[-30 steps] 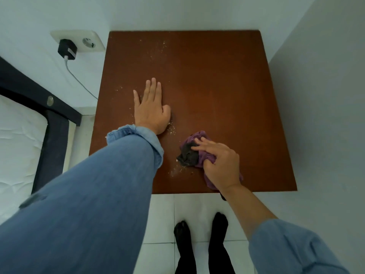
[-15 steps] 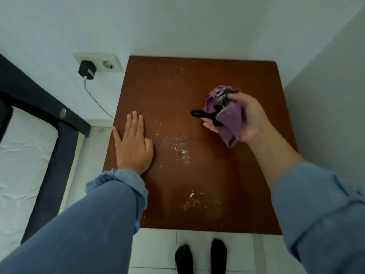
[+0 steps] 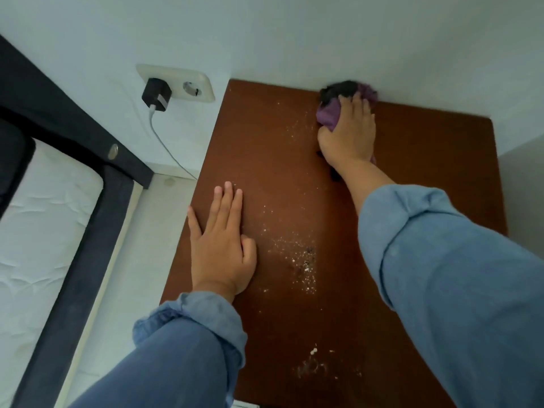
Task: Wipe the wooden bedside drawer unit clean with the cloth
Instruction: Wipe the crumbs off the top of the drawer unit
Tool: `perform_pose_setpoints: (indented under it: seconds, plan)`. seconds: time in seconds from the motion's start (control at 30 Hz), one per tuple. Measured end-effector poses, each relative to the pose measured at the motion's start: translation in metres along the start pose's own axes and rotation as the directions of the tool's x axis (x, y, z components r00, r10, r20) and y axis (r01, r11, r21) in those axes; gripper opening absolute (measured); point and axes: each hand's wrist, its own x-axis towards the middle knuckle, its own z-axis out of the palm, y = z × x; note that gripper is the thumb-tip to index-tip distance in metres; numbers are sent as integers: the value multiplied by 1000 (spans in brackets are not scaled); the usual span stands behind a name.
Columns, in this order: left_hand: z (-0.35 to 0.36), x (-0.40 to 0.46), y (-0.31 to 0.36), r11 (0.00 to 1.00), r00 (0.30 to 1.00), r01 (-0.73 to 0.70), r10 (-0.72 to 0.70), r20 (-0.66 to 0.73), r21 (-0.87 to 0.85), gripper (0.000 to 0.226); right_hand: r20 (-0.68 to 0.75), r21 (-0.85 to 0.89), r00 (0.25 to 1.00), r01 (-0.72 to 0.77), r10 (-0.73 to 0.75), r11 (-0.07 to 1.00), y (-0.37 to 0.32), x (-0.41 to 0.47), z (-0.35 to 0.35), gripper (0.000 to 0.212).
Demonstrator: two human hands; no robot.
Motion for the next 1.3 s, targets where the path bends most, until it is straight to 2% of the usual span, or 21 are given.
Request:
perform_pose_setpoints:
  seconds: [0.07,0.13,0.2,0.27,0.4,0.47,0.53,0.6,0.67,0.77,1.03,1.3]
  plan:
    - [0,0,-1,1000,1000,0,0,8,4,72,-33,50,998,49,-48,998,2,-2,5,68]
    - [0,0,-2,1000,1000,5,-5,9,5,73,-40,41,984,174,-172,984,-1,-5,8,62]
    - [1,-1,-2,1000,1000,6,-6,3,-3,73,-59,-60,967,245,-249,968,-8,-1,6,56]
    - [1,-2,-2,1000,1000,4,-4,-6,-18,73,-99,-162,959,249,-266,955,-11,6,5,50]
    - [3,-2,-3,1000,1000,1,-1,-17,-26,73,-130,17,984,127,-124,992,-8,14,16,55]
    - [2,1,-3,1000,1000,-6,5,-19,-21,73,-114,9,989,99,-97,995,-8,17,19,54]
    - [2,2,-3,1000,1000,-6,6,-18,-19,73,-48,33,989,141,-140,989,-9,20,15,51]
    - [2,1,-3,1000,1000,-1,1,-17,-19,73,53,108,968,237,-244,965,-8,14,9,51]
    - [2,2,-1,1000,1000,3,-3,-22,-21,72,118,178,936,309,-332,934,-5,-4,2,53]
    - [2,1,-3,1000,1000,5,-5,-23,-20,72,123,258,910,357,-397,898,-2,-56,-7,50]
    - [4,1,-3,1000,999,5,-6,-33,-27,73,147,255,872,423,-467,869,12,-190,-16,55]
    - [4,-1,-3,1000,999,10,-10,-42,-1,72,186,317,794,509,-578,801,28,-269,-18,52]
